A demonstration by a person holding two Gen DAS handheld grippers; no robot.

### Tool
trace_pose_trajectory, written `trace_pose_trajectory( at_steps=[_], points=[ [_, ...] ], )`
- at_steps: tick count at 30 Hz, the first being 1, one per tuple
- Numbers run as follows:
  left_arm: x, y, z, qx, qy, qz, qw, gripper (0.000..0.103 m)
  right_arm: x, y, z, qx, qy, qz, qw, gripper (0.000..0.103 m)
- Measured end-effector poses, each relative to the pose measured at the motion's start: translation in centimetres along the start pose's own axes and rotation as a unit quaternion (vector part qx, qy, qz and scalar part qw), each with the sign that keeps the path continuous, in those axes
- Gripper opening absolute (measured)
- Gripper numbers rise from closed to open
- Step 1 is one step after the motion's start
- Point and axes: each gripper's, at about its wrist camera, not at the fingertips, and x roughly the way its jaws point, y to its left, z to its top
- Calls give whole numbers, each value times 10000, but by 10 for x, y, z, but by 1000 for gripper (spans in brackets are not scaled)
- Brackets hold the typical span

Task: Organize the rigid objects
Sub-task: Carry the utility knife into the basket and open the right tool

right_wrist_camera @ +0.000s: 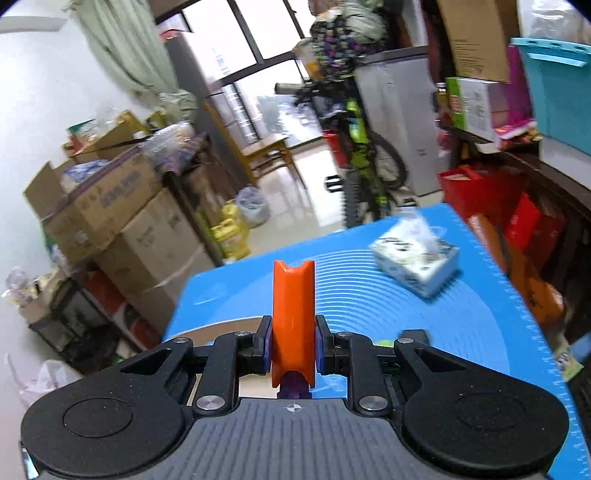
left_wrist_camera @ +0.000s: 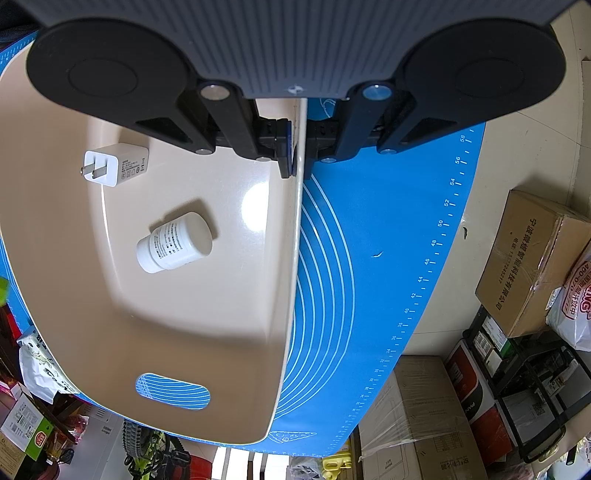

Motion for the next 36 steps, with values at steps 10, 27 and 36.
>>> trace_pose_trajectory(
  at_steps=[10,27,36],
  points=[
    [-1,1,0,6,-1,14,10000,5,43,65,-41,-817,404,182,9957,31],
    [-1,1,0,9,2,17,10000,5,112,88,-116,-1702,1980,-63,9653,31],
    [0,-1,1,17,-4,24,10000,5,112,91,-127,-1906,2274,42,9550,47]
  ],
)
